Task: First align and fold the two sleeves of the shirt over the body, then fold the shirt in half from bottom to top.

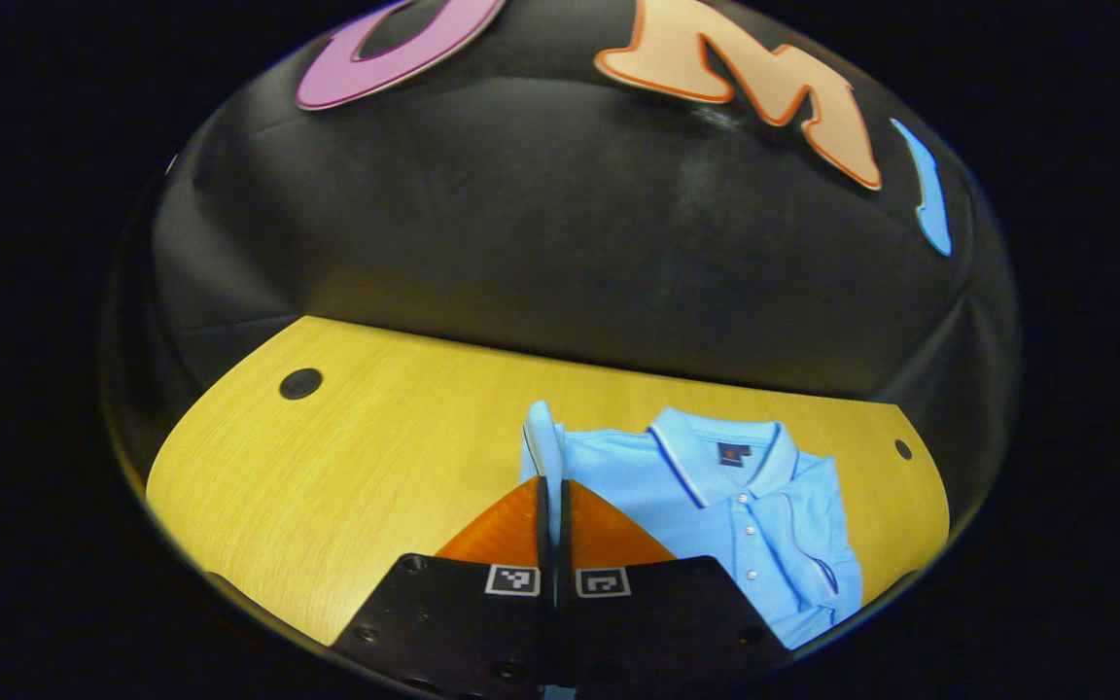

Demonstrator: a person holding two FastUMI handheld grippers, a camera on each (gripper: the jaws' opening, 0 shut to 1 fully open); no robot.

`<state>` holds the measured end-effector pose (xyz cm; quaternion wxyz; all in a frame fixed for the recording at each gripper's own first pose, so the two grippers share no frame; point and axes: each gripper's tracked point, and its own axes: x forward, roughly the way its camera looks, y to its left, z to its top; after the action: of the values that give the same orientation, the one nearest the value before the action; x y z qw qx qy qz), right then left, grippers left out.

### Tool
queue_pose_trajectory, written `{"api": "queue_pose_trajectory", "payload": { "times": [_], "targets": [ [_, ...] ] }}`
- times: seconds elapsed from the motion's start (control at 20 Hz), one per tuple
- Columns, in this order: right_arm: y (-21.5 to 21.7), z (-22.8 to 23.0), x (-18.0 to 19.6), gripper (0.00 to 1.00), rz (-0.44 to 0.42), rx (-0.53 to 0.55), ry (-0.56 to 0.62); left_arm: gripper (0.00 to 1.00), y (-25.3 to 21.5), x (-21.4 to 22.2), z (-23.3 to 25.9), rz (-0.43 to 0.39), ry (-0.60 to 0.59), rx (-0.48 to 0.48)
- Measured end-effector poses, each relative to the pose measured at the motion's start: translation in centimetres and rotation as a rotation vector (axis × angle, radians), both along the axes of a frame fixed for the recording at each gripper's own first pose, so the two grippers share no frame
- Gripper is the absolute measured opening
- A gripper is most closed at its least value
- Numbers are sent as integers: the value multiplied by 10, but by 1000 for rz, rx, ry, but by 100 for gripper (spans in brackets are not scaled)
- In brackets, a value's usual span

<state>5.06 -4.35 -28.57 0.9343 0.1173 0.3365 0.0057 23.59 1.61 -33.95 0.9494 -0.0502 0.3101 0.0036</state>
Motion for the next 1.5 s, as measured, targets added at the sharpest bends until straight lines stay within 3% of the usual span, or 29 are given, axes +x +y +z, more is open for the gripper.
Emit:
{"api": "queue_pose_trajectory", "payload": {
  "times": [0.5, 0.8, 0.9, 0.95, 1.1, 1.5],
  "targets": [
    [-33, 9, -17, 98, -50, -9, -11, 0, -100, -4, -21, -132, 39, -8],
    [-48, 13, -27, 98, -84, 11, -17, 0, -121, -9, -35, -165, 41, 38],
    [-46, 12, -24, 98, -91, 24, -20, 2, -130, -14, -28, -188, 33, 2],
    [-43, 14, -21, 98, -95, 36, -27, 17, -136, -19, -17, -207, 21, -18],
    [-39, 26, -21, 97, -84, 57, -55, 93, -128, -24, 12, -207, -44, 11],
    [-24, 62, -36, 98, -10, 45, -136, 96, -90, -93, 98, -197, -164, 39]
  ]
}}
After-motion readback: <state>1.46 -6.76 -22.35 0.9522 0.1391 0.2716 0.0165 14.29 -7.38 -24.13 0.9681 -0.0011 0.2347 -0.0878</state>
